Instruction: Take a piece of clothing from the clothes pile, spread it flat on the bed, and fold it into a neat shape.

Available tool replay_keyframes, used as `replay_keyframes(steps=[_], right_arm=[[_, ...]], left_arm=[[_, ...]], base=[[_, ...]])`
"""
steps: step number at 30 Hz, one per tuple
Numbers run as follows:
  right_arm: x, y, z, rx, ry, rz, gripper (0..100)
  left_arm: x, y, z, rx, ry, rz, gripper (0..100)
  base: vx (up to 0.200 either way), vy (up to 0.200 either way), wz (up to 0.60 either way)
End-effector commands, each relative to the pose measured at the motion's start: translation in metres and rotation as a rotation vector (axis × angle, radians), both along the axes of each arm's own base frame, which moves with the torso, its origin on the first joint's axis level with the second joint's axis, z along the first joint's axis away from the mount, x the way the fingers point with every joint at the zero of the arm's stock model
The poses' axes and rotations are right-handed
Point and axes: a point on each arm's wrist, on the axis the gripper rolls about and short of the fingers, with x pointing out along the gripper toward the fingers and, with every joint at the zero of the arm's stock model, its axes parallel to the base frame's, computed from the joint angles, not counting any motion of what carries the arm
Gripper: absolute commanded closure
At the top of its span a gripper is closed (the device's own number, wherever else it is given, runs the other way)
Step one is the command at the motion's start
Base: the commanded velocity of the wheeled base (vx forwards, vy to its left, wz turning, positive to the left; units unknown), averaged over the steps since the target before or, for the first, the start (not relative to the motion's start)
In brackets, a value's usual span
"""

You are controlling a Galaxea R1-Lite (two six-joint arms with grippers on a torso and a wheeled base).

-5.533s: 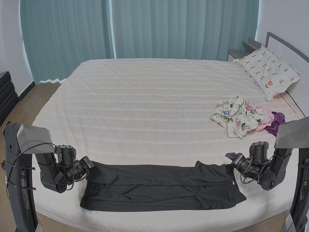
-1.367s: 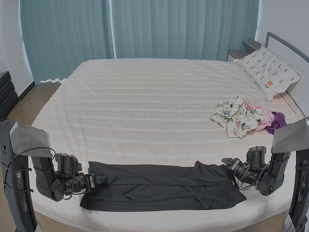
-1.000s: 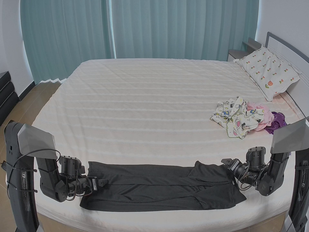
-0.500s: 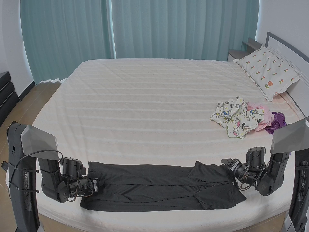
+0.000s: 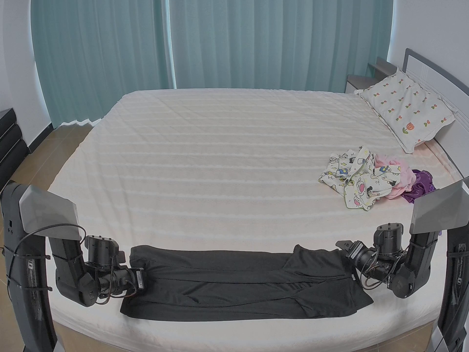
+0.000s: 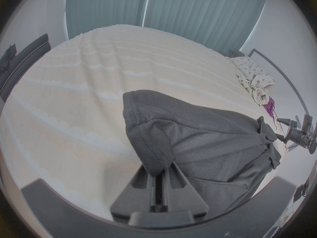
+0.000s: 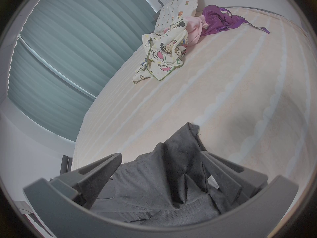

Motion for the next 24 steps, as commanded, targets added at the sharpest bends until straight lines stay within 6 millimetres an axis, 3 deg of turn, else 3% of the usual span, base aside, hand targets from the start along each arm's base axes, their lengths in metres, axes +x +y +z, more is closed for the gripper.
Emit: replay_keyframes(steps=[1,12,19,24], right_arm=[[-0.001,0.000,0.000,0.003,0.004,0.003,0],[-0.001,-0.001,0.001,0.012,0.001,0.012,0],[-0.001,-0.001,0.000,0.012,0.006,0.010,0],[-0.001,-0.001,0.000,0.014,0.003,0.012,0]], left_arm=[[-0.002,0.012,0.018,0.001,-0.040,0.041,100],[-0.008,0.056,0.073,-0.028,-0.089,0.169,100],[-0.010,0.086,0.082,-0.060,-0.101,0.240,100],[-0.014,0.087,0.088,-0.073,-0.066,0.249,100]], base=[[0.000,0.000,0.00],[0.000,0.000,0.00],[0.000,0.000,0.00],[0.000,0.000,0.00]])
